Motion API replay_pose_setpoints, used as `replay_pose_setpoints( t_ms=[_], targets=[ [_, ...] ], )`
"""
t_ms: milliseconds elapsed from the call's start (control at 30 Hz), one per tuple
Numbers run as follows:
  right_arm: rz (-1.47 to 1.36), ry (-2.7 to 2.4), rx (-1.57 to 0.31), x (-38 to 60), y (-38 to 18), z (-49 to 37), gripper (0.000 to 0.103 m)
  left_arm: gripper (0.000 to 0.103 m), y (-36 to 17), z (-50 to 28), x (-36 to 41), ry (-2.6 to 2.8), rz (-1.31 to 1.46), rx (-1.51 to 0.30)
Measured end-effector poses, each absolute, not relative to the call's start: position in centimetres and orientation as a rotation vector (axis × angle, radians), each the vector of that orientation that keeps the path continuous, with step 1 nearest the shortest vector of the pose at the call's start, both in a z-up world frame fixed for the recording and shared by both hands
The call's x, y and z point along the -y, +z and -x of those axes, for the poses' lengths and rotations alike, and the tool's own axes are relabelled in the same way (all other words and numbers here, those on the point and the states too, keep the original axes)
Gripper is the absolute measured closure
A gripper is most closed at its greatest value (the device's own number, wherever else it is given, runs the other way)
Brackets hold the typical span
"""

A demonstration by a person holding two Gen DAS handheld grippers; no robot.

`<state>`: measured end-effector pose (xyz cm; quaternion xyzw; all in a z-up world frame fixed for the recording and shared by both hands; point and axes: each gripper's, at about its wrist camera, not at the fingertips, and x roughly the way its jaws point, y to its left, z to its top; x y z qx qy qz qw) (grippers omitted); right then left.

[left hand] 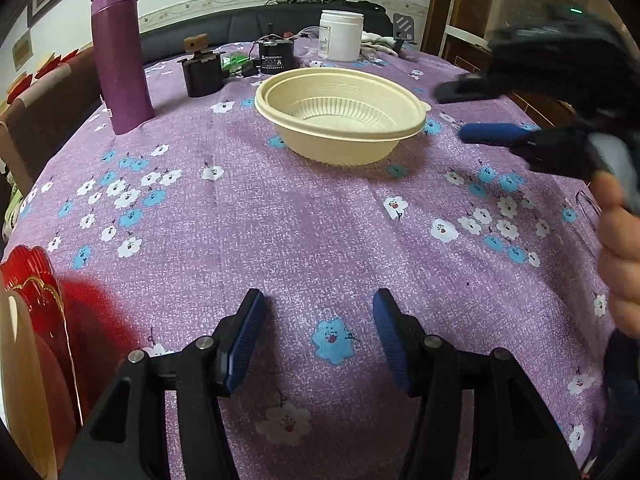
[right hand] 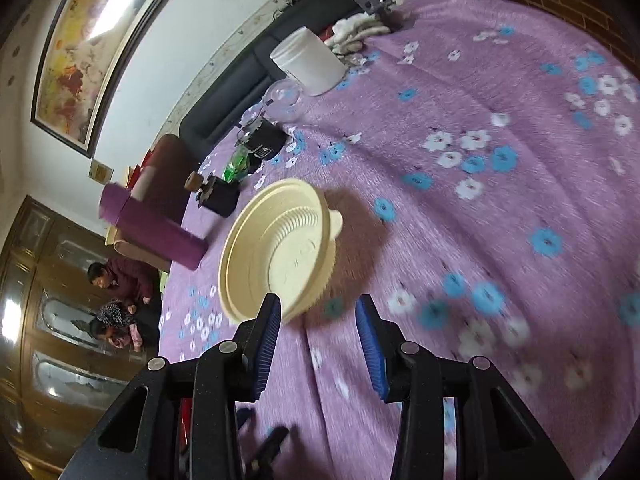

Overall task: Organize plates and bowls
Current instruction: 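Withdraw the left gripper from the stack toward the loose cream bowl, then grasp the rim of the cream plastic bowl with the left gripper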

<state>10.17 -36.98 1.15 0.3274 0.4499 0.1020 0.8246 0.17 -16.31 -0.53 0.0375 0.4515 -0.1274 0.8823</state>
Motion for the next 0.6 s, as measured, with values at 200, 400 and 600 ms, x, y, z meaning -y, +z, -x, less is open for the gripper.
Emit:
replay_pose_setpoints(
  t_ms=[200,400,600],
  targets=[
    [-0.714,0.217,-0.992,35.5,-1.1,-13.1,0.074,0.047,-0.5,-0.3,16.1,-0.269,-0.063,-0.94],
    [-0.71,0.237,-0.978,36.2,-1.1,-10.3,0.091,0.047,0.6,1.1,15.8,-0.285,-0.05,-0.897],
    [-0.648,0.318,-0.99,38.0,0.3,-3.8,0.091,0.045,4.5,4.6,15.3,-0.358,-0.043,-0.8]
  ],
)
